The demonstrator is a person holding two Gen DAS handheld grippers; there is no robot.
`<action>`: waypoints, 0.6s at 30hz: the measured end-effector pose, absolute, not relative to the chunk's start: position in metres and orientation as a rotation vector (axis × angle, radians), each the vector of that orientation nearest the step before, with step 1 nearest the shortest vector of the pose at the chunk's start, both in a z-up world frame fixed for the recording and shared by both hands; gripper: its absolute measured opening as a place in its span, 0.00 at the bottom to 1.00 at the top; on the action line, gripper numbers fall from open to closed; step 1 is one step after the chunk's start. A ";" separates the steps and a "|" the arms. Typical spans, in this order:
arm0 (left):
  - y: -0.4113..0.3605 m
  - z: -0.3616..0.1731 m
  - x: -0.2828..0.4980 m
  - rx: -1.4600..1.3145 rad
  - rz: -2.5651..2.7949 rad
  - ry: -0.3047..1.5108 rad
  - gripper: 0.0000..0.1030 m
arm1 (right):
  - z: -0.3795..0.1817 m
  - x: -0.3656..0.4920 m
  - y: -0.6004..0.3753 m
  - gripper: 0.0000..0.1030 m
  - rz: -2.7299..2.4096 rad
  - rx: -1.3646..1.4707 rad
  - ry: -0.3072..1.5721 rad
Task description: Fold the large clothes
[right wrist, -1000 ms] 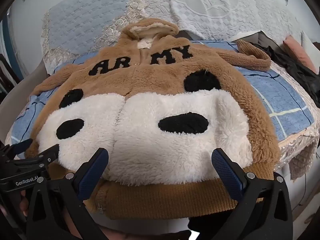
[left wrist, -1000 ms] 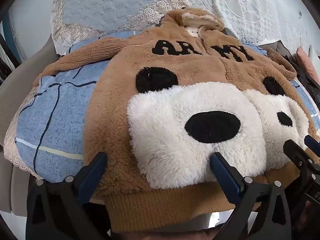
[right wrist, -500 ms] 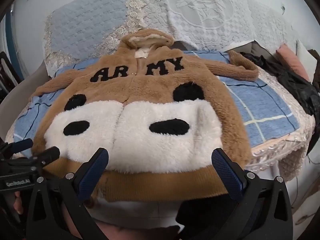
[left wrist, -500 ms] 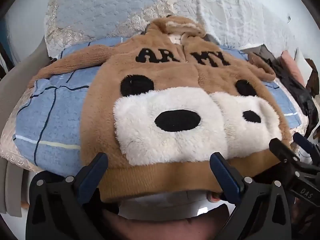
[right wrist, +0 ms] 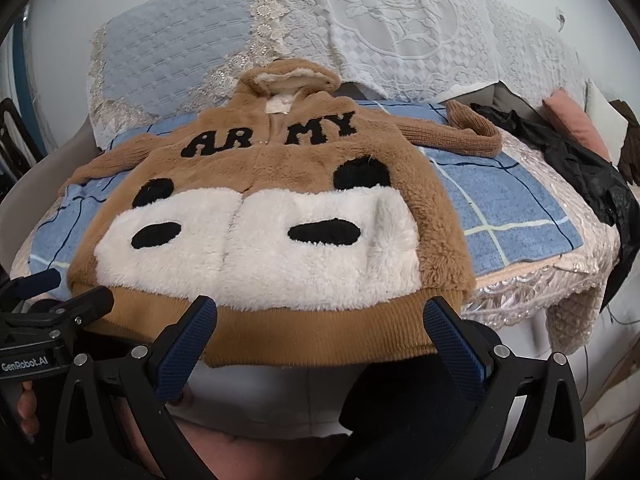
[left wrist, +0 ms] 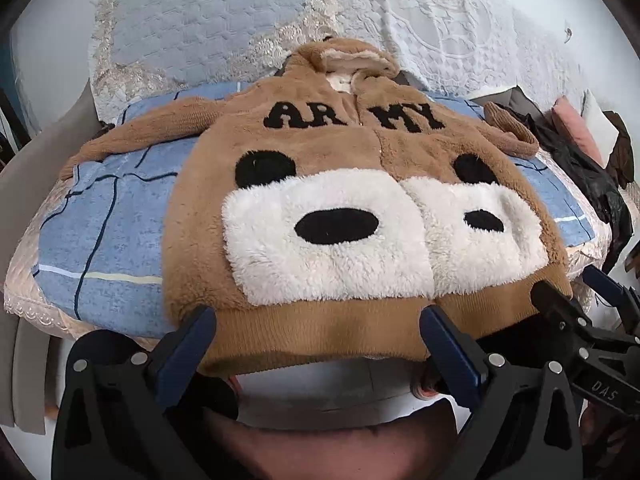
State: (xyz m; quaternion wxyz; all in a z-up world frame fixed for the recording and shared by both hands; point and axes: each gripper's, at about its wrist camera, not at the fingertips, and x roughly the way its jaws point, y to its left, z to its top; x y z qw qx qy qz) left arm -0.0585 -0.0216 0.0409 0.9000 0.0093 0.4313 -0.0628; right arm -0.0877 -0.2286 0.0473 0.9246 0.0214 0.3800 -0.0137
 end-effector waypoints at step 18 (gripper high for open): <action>-0.021 0.041 -0.058 0.025 -0.117 0.901 1.00 | 0.046 -0.089 -0.228 1.00 -0.037 0.039 0.790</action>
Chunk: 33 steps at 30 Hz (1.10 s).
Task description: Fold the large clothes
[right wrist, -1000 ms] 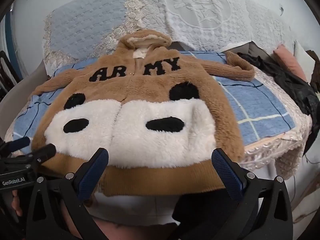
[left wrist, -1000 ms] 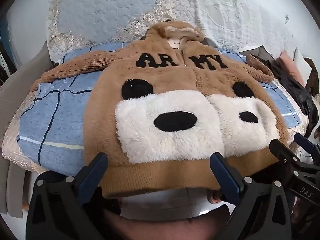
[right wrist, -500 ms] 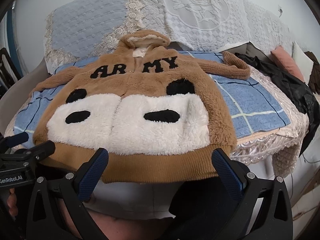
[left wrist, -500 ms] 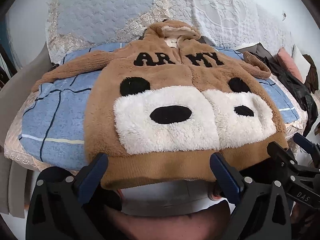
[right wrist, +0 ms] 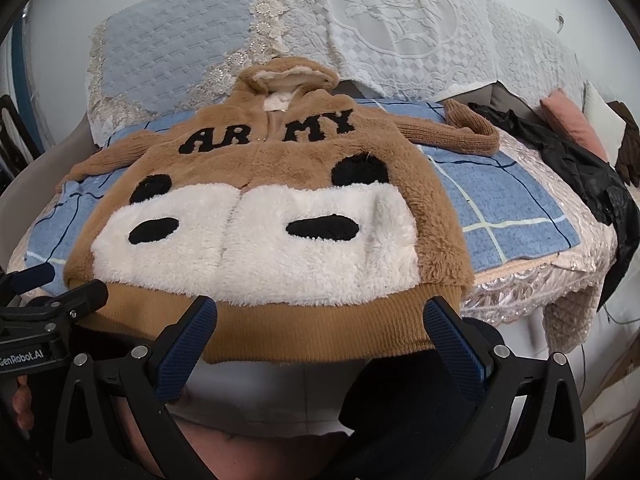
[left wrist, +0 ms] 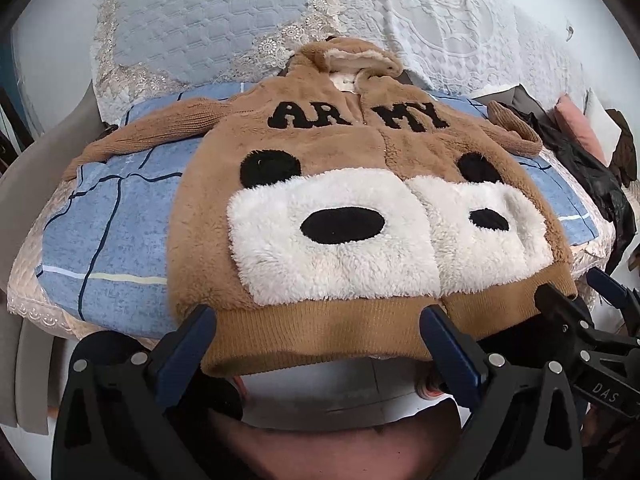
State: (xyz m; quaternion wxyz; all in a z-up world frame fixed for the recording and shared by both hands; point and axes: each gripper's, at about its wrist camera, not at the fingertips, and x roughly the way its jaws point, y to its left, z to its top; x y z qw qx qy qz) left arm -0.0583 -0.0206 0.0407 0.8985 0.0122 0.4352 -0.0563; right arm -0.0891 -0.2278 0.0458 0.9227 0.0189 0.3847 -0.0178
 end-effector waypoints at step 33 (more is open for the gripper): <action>-0.008 0.047 -0.047 0.028 -0.127 0.869 1.00 | 0.047 -0.080 -0.227 1.00 -0.042 0.032 0.792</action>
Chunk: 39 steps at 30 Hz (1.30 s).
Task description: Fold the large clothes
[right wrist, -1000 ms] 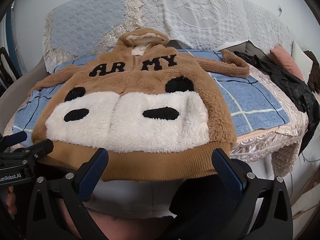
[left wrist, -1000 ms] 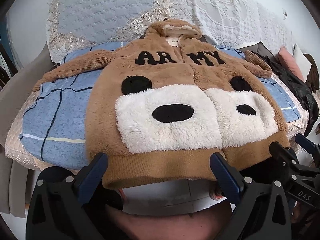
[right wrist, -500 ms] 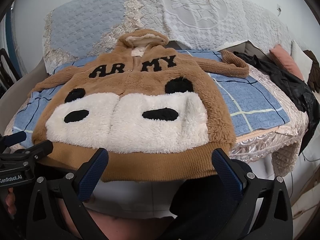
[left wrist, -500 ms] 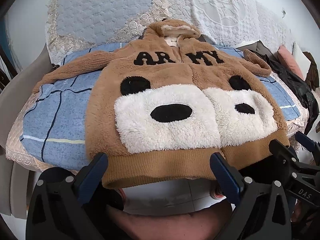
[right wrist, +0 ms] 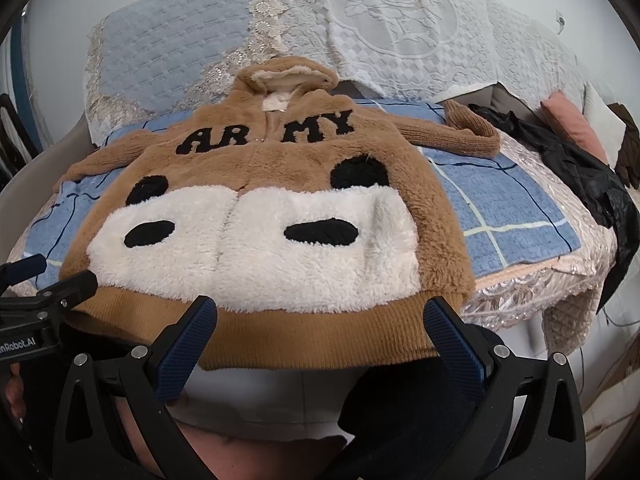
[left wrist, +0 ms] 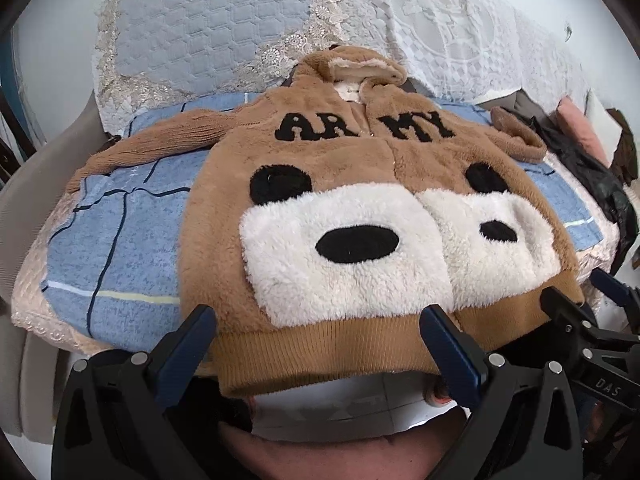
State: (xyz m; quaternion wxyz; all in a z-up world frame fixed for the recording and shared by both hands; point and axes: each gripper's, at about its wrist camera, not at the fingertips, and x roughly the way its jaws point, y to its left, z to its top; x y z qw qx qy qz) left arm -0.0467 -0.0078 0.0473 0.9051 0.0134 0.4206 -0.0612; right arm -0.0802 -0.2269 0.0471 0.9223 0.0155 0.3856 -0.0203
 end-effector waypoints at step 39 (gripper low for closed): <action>0.390 0.046 0.172 -0.410 0.237 0.836 0.99 | 0.085 0.225 0.026 1.00 0.464 -0.173 0.763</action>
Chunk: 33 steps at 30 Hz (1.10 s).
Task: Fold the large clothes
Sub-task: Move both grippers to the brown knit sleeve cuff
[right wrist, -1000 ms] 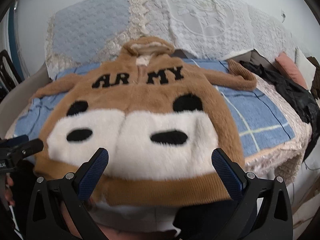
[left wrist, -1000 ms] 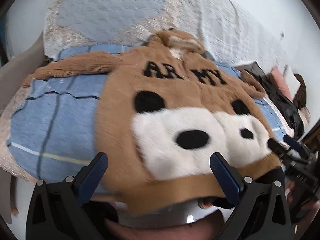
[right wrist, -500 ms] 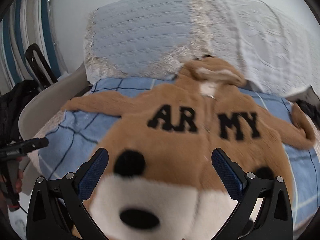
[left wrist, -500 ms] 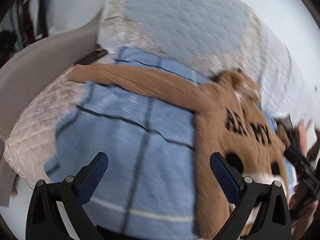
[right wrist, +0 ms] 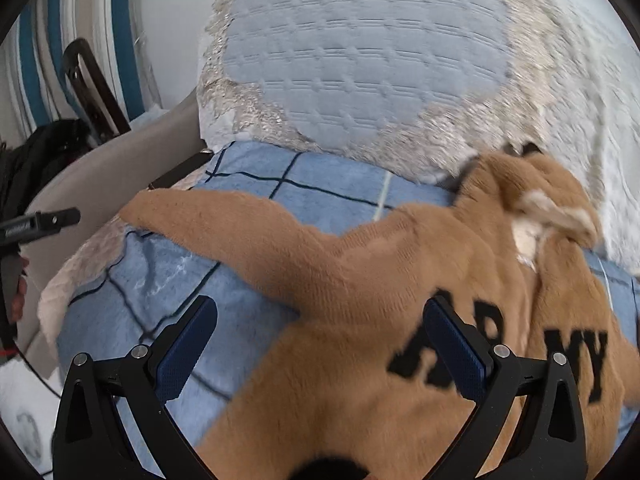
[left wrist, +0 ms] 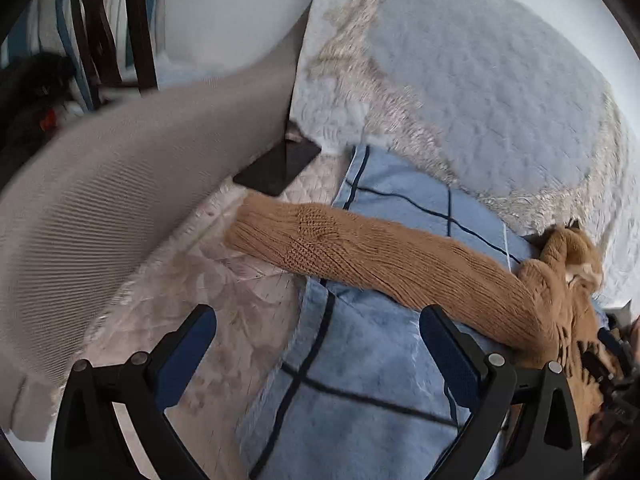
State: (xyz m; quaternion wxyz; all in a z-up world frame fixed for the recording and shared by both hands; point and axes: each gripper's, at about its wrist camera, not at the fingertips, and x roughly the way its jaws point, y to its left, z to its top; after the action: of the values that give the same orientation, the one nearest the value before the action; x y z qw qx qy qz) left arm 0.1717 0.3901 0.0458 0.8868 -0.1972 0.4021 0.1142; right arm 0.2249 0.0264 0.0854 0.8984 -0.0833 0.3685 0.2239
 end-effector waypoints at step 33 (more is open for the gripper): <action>0.456 -0.017 0.268 -0.586 0.311 0.963 0.27 | 0.015 0.308 0.075 0.20 0.630 -0.006 0.951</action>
State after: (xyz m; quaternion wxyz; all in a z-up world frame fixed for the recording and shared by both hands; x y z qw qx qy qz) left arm 0.2682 0.4560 -0.0169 0.8339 -0.2766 0.4544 0.1469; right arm 0.3083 0.0748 0.0149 0.8418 -0.0030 0.4500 0.2980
